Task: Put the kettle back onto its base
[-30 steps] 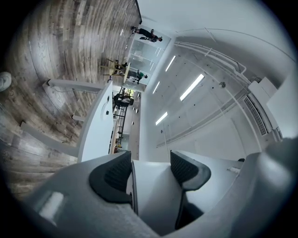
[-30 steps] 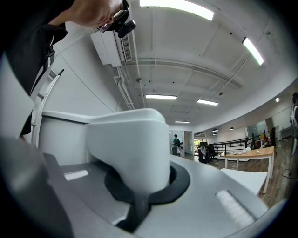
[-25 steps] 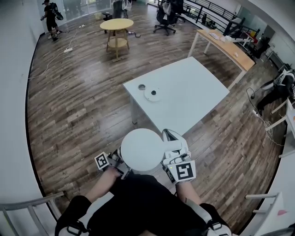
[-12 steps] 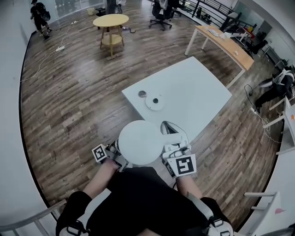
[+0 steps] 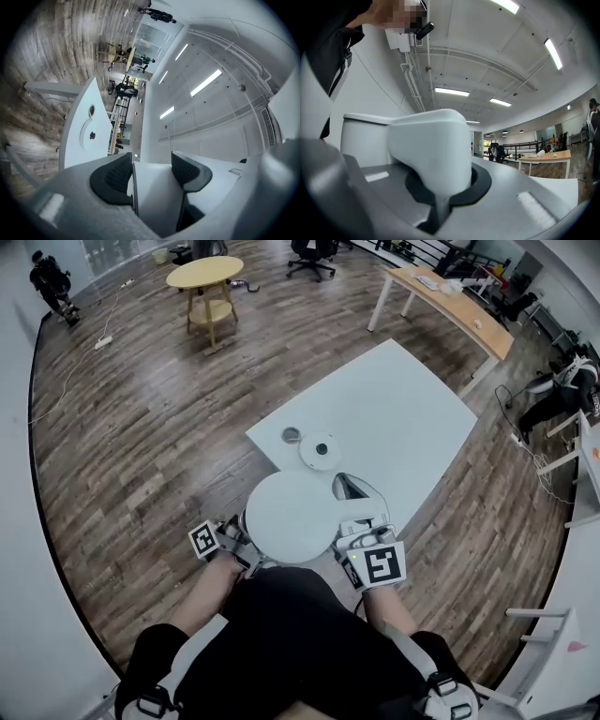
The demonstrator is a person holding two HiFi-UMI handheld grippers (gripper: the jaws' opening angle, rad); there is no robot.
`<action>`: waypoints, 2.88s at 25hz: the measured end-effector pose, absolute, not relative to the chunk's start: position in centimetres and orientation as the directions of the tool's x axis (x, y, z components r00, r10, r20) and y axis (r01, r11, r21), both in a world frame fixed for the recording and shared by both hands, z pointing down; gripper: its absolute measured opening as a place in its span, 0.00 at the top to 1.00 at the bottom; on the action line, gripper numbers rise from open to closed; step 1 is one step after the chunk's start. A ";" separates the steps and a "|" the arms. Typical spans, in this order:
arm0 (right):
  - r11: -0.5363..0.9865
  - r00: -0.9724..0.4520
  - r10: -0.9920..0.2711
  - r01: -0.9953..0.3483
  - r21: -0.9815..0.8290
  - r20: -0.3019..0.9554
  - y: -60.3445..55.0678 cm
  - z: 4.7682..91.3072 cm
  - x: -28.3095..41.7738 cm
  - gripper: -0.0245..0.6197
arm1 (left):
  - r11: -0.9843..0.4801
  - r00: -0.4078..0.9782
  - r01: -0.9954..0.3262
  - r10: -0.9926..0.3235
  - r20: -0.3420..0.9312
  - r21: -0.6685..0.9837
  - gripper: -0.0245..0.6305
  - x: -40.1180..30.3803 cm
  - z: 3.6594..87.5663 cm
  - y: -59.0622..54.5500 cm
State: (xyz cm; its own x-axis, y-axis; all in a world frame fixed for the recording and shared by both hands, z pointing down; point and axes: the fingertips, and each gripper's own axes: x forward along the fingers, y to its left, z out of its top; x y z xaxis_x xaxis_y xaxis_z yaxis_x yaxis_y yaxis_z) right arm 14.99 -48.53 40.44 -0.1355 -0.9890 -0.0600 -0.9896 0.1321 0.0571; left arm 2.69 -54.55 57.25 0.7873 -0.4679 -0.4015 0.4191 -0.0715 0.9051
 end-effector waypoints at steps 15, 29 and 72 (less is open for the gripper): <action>0.013 -0.020 -0.997 -0.995 0.104 -0.069 -53.3 41.9 19.9 0.95 | -0.008 0.828 0.434 -0.391 -0.403 0.901 0.56 8.1 58.6 -60.4; -0.104 0.097 -0.992 -0.990 0.093 -0.075 -60.5 41.8 28.3 0.95 | 0.026 0.858 0.417 -0.341 -0.384 0.909 0.56 16.3 58.6 -68.2; -0.215 0.217 -0.974 -0.976 0.036 0.063 -65.3 53.6 37.2 0.95 | -0.654 0.923 -0.270 -0.384 -0.002 0.707 0.96 22.1 56.5 -75.2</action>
